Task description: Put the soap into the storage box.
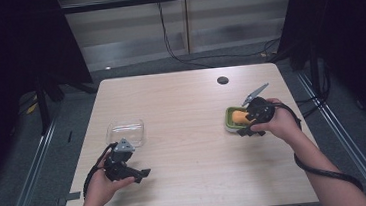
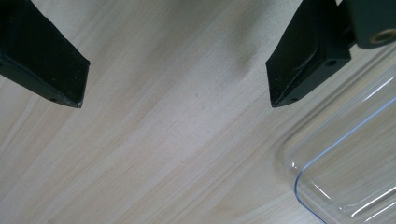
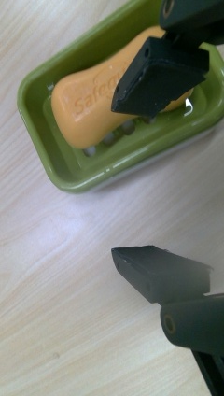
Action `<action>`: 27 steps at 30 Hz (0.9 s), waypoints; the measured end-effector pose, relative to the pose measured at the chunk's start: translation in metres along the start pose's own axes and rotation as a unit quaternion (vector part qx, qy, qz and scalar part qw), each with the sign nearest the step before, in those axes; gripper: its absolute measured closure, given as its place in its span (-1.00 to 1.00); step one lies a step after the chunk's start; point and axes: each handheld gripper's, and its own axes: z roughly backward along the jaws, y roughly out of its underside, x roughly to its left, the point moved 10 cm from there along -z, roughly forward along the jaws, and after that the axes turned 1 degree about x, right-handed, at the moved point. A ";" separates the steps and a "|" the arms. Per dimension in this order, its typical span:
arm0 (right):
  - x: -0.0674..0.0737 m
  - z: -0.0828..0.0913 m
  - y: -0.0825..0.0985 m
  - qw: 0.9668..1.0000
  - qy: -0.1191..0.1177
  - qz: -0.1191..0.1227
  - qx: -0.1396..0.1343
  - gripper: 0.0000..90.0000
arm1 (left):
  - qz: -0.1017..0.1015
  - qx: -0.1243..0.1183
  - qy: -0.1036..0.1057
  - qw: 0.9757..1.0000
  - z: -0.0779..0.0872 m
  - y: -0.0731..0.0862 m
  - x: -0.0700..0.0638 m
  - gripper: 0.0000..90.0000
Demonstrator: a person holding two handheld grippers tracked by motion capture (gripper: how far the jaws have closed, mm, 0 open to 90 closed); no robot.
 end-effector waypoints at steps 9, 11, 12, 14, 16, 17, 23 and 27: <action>0.008 -0.001 0.011 1.000 0.001 -0.005 -0.015 -0.49 | 0.000 0.001 0.000 1.000 0.000 0.000 0.000 -0.88; 0.008 -0.002 0.014 1.000 0.005 -0.001 -0.014 -0.50 | 0.000 0.001 0.000 1.000 0.000 0.000 0.000 -0.88; 0.008 -0.003 0.015 1.000 0.007 0.001 -0.016 -0.51 | 0.000 0.001 0.000 1.000 0.000 0.000 0.000 -0.88; 0.009 -0.003 0.017 1.000 0.006 -0.005 -0.019 -0.52 | 0.000 0.001 0.000 1.000 0.000 0.000 0.000 -0.88; 0.010 -0.005 0.020 1.000 0.004 -0.007 -0.022 -0.53 | 0.001 0.001 0.001 1.000 0.000 0.001 -0.001 -0.88; 0.010 -0.006 0.021 1.000 0.006 -0.004 -0.022 -0.53 | 0.002 -0.003 -0.001 1.000 -0.001 0.000 -0.001 -0.88; 0.013 -0.008 0.027 0.999 0.005 -0.009 -0.036 -0.54 | 0.002 -0.004 -0.001 1.000 -0.001 0.000 0.000 -0.88; 0.015 -0.009 0.030 0.999 0.009 0.001 -0.047 -0.55 | 0.000 0.000 0.001 1.000 0.000 0.000 -0.001 -0.88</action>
